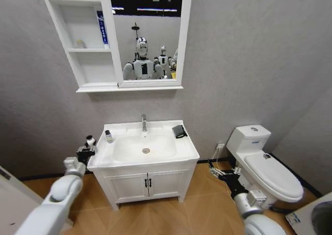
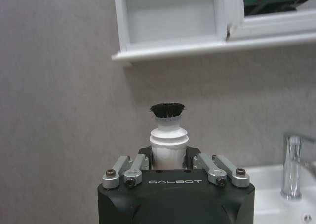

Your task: Move facial cleanser and shampoo from washbasin to cabinet, then wipe washbasin with towel.

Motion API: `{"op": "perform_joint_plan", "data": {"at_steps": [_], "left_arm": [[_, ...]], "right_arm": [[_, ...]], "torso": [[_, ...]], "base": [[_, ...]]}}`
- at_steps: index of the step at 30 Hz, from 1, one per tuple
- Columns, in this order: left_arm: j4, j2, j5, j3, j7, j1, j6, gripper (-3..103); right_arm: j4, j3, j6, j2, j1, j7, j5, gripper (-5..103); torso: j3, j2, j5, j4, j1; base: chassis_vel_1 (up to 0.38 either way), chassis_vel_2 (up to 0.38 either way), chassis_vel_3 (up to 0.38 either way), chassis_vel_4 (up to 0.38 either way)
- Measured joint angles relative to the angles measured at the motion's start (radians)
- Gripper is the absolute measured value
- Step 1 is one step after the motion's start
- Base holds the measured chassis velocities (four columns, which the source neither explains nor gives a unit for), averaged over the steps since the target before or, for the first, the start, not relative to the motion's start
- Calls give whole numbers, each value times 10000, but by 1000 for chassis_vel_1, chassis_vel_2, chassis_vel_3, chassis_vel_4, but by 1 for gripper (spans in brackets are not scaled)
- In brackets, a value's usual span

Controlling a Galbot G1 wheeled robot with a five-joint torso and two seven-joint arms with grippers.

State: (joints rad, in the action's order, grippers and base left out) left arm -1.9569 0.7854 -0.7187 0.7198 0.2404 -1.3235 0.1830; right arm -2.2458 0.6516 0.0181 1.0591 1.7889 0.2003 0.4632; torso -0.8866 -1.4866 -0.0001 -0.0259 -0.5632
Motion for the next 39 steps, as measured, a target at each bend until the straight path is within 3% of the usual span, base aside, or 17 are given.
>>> {"op": "perform_joint_plan", "data": {"at_steps": [5,7,9,10,11,13,17,20,24,27,28,30,31,33,35,38,39], "left_arm": [[-1130,-1389,-1870,512,946,262,783,34],[-1761,-2547,-3528,717,1586,848,1414,34],[-1827,-2910,-3875,769,1680,1011,1556,34],[-1800,-3774,-4457,783,1726,1516,1816,34],[-1800,-3774,-4457,783,1726,1516,1816,34],[-1578,-4688,-5214,558,1737,2323,2094,34],[-978,-5337,-5560,114,1576,3317,2207,34],[79,-5760,-5574,-466,991,4328,2173,34],[688,-5812,-5709,-1490,761,5379,2295,34],[1414,-5521,-5743,-3796,644,7800,2524,34],[1414,-5521,-5743,-3796,644,7800,2524,34],[2094,-4970,-5717,-5818,737,9928,2632,34],[2094,-4970,-5717,-5818,737,9928,2632,34],[2939,-4194,-5733,-7530,918,11845,2811,34],[3234,-3920,-5731,-8021,934,12438,2885,34],[4224,-3126,-5606,-9569,943,14208,2970,34],[4224,-3126,-5606,-9569,943,14208,2970,34]], "right_arm": [[-128,0,77,58,162,2,-38,100],[-185,-64,121,17,190,0,-40,100],[-202,-90,143,7,182,0,-40,100],[-250,-152,191,12,137,-11,-49,100],[-250,-152,191,12,137,-11,-49,100],[-308,-189,222,29,80,-35,-50,100],[-313,-206,223,20,14,-60,-47,100],[-389,-211,307,-71,22,-64,75,100],[-478,-188,380,-220,-15,-60,167,100],[-562,-19,399,-394,-9,-29,283,100],[-562,-19,399,-394,-9,-29,283,100],[-562,50,362,-431,35,-24,289,100],[-562,50,362,-431,35,-24,289,100],[-546,46,349,-428,27,-24,290,100],[-542,26,349,-428,7,-25,290,100],[-498,-74,374,-456,-102,-32,291,100],[-498,-74,374,-456,-102,-32,291,100]], "torso": [[-1,-1,0,-6,-1],[-1,0,0,-8,-1],[-1,0,3,-8,-1],[-2,0,0,-6,-1],[-2,0,0,-6,-1],[-1,0,1,-6,-1],[-2,1,1,-6,-2],[-2,1,0,-4,-3],[-2,1,-2,-2,-3],[-2,1,3,-1,-3],[-2,1,3,-1,-3],[-3,2,-3,0,-4],[-3,2,-3,0,-4],[-4,3,1,-10,-5],[-4,3,-1,-13,-5],[-4,3,5,-6,-5],[-4,3,5,-6,-5]], "base": [[0,0,0,0],[0,0,0,0],[0,0,0,0],[0,0,0,0],[0,0,0,0],[0,0,0,0],[0,0,0,0],[0,0,0,0],[0,0,0,0],[0,0,0,0],[0,0,0,0],[0,0,0,0],[0,0,0,0],[0,0,0,0],[0,0,0,0],[0,0,0,0],[0,0,0,0]]}}
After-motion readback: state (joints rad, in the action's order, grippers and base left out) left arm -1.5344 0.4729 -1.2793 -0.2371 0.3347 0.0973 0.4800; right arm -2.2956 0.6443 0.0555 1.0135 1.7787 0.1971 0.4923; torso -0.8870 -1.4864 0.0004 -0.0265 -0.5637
